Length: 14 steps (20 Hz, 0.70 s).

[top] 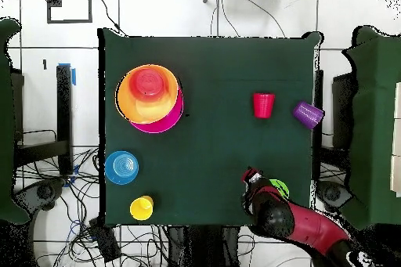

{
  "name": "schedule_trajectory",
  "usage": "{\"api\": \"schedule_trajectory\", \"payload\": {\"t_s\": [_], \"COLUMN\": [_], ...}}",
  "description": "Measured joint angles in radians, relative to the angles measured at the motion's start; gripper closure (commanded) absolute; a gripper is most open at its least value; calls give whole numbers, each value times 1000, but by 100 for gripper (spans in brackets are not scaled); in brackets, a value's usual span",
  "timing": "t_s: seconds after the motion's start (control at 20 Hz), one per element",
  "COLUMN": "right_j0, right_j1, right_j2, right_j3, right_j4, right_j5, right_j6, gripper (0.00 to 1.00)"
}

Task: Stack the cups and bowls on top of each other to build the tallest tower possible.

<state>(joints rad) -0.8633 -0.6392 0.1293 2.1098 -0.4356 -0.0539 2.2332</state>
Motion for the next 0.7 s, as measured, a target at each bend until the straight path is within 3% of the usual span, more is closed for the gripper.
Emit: {"api": "schedule_trajectory", "payload": {"t_s": [0.7], "right_j0": [-4], "right_j1": [43], "right_j2": [-7], "right_j3": [-3], "right_j4": [-43], "right_j5": [0], "right_j6": [0], "gripper": [0]}}
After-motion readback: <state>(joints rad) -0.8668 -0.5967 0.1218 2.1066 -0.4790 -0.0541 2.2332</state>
